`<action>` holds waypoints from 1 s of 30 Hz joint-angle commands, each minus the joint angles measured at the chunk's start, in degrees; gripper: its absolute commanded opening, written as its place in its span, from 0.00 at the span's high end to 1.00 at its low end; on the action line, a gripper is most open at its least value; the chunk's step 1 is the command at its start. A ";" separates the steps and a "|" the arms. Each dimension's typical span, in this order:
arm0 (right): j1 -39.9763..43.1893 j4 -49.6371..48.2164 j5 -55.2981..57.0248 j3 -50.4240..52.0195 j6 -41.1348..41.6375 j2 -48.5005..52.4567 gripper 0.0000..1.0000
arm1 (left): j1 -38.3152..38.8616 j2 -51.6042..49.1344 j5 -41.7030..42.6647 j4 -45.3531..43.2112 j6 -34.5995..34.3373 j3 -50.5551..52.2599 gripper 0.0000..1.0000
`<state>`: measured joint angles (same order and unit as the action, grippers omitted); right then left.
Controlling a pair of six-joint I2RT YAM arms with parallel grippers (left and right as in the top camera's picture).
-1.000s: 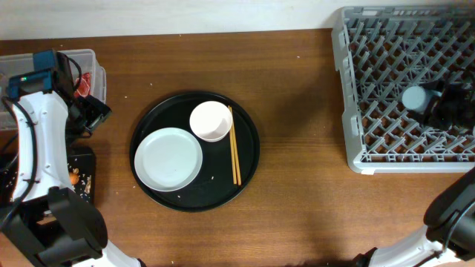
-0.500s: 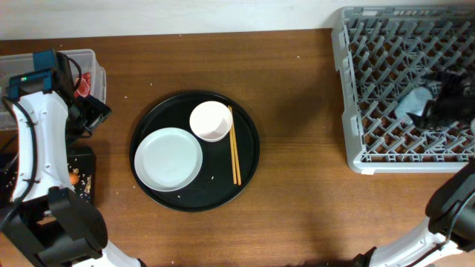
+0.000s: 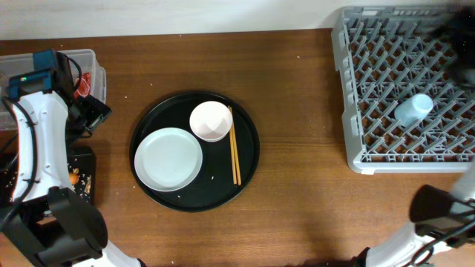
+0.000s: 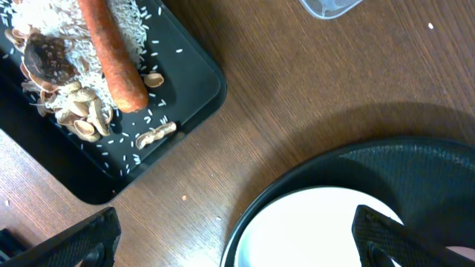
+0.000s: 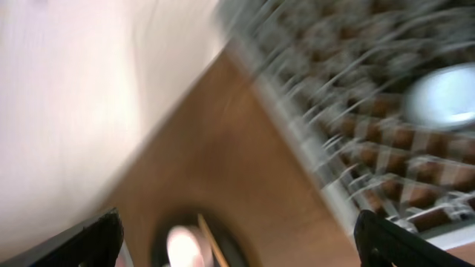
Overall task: Sort waste into correct bins and load items into the dishwasher rack
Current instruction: 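Move the right gripper to the pink bowl and grasp its rim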
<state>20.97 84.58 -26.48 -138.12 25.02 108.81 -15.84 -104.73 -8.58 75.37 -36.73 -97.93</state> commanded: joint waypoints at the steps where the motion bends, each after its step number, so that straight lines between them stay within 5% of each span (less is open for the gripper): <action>1: -13.11 1.18 -0.15 1.66 -12.87 0.79 0.02 | -0.09 0.68 -0.22 -0.07 -0.61 -0.26 0.01; 6: -37.99 0.50 13.44 4.48 -12.07 6.29 0.02 | -0.09 0.68 -0.22 -0.07 -0.61 -0.26 0.01; 11: -50.69 -6.10 13.75 4.50 -1.84 16.35 0.02 | -0.09 0.68 -0.22 -0.04 -0.59 -0.26 0.01; 18: -56.48 -9.40 24.22 4.52 15.78 26.49 0.05 | -0.09 0.68 -0.22 -0.04 -0.61 -0.26 0.01; 21: -57.18 -9.90 24.04 5.33 17.99 29.73 0.28 | -0.09 0.68 -0.22 -0.04 -0.59 -0.26 0.01; 30: -57.94 -10.23 24.17 6.71 23.06 33.66 0.47 | -0.09 0.68 -0.22 -0.07 -0.61 -0.26 0.01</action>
<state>-36.42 74.46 -3.77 -131.66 46.26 141.29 -15.84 -104.73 -8.56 75.40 -36.75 -97.93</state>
